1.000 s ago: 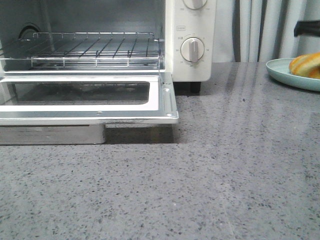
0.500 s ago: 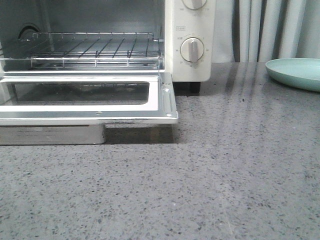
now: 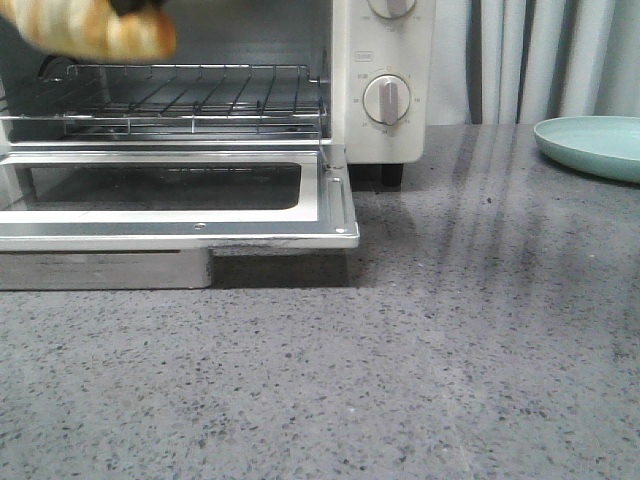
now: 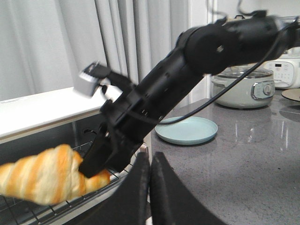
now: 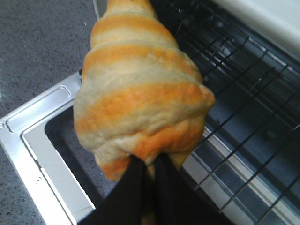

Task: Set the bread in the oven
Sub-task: 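Lift the croissant with the right gripper and carry it into the oven, then lower the croissant onto the wire rack and open the right gripper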

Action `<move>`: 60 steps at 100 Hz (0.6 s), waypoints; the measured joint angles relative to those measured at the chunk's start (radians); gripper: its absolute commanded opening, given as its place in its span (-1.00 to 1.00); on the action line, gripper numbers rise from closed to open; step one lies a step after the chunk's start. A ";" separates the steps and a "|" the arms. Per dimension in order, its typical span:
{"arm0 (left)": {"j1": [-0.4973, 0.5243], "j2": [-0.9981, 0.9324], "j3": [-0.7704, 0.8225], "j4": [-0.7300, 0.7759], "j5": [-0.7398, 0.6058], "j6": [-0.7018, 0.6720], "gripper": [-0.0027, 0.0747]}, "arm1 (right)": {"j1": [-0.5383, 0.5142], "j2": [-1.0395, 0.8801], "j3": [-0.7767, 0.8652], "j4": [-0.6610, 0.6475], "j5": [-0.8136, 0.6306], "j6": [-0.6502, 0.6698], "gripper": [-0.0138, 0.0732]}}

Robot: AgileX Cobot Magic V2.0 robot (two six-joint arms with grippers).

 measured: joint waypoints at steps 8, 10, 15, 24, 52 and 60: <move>0.000 0.000 0.000 0.001 0.013 0.000 -0.99 | -0.008 0.033 0.000 0.000 -0.006 -0.001 -0.84; 0.000 0.000 0.000 0.001 0.014 0.000 -0.99 | -0.013 0.039 0.000 0.000 -0.011 -0.001 -0.84; 0.000 0.000 0.000 0.001 0.024 0.000 -0.99 | -0.023 0.051 0.000 0.000 -0.024 -0.001 -0.84; 0.000 0.000 0.000 0.001 0.033 0.000 -0.99 | -0.047 0.069 0.000 0.000 -0.061 0.001 -0.84; 0.000 0.000 0.000 -0.001 0.052 0.000 -0.99 | -0.117 0.079 0.000 0.000 -0.132 0.049 -0.45; 0.000 0.000 0.000 -0.001 0.054 0.000 -0.99 | -0.117 0.079 0.000 0.000 -0.134 0.049 0.05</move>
